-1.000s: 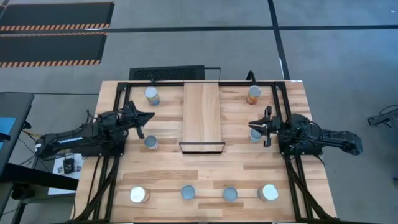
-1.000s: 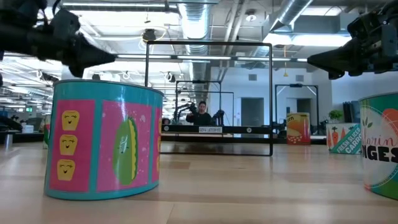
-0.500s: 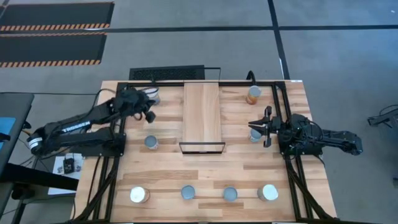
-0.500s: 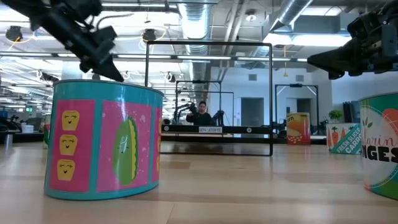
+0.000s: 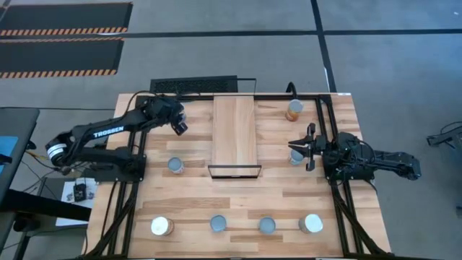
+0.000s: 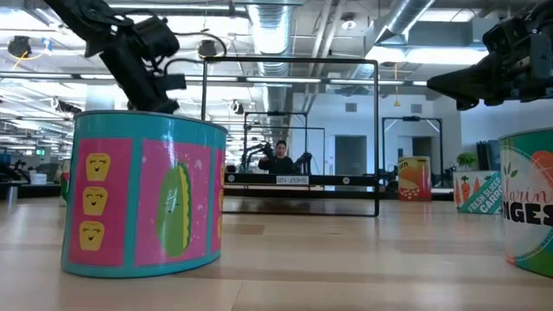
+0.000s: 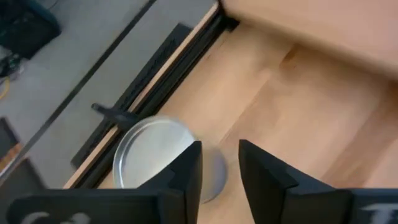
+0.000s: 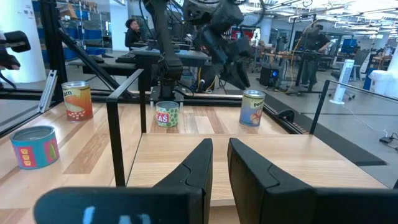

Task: Pick and place cans onto a shelf
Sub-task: Put the top canned peaches on the shelf

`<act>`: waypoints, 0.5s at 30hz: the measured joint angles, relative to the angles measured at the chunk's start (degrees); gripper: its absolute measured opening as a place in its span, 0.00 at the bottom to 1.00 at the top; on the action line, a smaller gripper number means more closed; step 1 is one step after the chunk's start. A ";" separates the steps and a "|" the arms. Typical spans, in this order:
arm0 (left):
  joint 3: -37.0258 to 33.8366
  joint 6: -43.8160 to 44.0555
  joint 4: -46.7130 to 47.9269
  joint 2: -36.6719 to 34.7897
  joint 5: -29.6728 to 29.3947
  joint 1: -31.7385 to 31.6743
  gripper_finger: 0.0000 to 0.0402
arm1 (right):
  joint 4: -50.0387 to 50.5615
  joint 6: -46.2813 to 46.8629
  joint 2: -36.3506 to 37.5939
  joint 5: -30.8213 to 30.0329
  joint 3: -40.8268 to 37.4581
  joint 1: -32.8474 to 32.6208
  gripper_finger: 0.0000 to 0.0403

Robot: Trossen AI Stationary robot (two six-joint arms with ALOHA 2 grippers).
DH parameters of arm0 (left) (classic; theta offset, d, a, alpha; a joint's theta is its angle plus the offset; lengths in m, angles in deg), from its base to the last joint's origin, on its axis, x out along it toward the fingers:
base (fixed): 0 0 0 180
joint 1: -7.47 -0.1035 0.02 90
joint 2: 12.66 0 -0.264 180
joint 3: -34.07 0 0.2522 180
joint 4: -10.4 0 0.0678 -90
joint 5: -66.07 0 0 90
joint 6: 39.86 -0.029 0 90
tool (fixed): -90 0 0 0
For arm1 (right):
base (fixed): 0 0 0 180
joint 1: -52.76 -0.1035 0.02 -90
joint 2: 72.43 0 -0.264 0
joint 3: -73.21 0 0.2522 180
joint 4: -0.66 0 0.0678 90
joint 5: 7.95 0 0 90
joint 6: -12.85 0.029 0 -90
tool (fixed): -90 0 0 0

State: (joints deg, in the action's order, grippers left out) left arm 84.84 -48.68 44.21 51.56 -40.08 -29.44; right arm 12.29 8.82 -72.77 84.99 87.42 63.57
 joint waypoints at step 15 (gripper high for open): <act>0.28 -2.48 -2.33 8.45 -7.19 -4.01 0.18 | 0.01 0.02 0.00 0.00 0.00 0.01 0.19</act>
State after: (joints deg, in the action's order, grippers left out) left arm 85.12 -51.16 41.88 60.01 -47.27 -33.45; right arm 12.30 8.84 -72.77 84.99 87.42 63.58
